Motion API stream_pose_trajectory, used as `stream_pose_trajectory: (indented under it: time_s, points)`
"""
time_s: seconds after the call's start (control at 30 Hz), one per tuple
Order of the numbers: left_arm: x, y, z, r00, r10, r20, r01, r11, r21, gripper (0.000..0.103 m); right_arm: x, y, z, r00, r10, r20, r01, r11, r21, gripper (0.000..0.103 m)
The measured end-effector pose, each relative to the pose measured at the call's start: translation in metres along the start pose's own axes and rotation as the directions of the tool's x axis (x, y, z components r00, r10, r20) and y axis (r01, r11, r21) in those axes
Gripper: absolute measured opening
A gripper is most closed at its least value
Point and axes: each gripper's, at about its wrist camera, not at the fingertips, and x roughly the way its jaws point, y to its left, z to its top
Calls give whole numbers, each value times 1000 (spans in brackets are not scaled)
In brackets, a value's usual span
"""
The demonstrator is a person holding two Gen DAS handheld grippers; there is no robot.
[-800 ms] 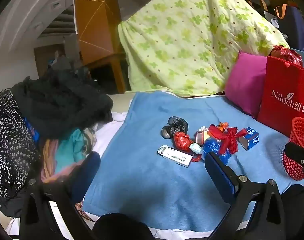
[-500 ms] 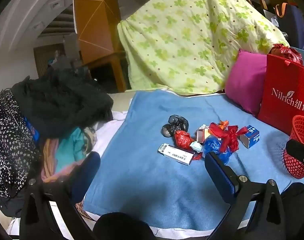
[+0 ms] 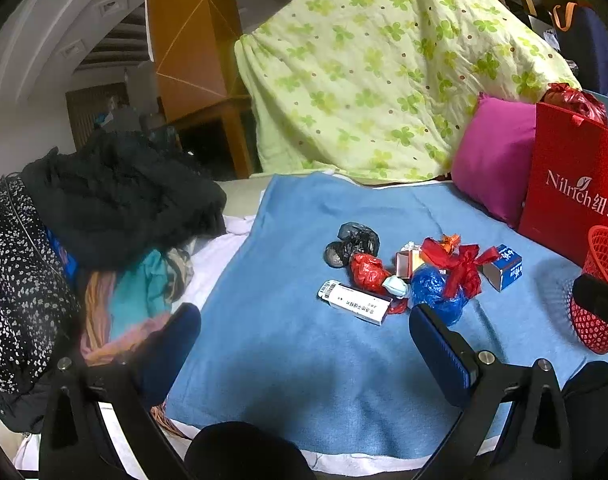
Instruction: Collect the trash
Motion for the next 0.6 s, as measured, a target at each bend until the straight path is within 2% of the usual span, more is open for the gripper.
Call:
stream_pose_trajectory:
  time_s: [0.37,0.4,0.43,0.6]
  points:
    - [11,0,-1,1000,8,-29,-8,1000,4,103,16,-3,-3,997,2,-82,-1,1000,9,103]
    - [11,0,-1,999,8,-31,-8,1000,3,103,15,-2,-3,997,6,-71,-5,1000,13,103]
    - [11,0,-1,999,8,-31,-8,1000,4,103,13,-2,-2,1000,7,-24,-7,1000,9,103]
    - [12,-2,-1,1000,5,-31,-5,1000,10,103,12,-1,-3,1000,13,0,-13,1000,19,103]
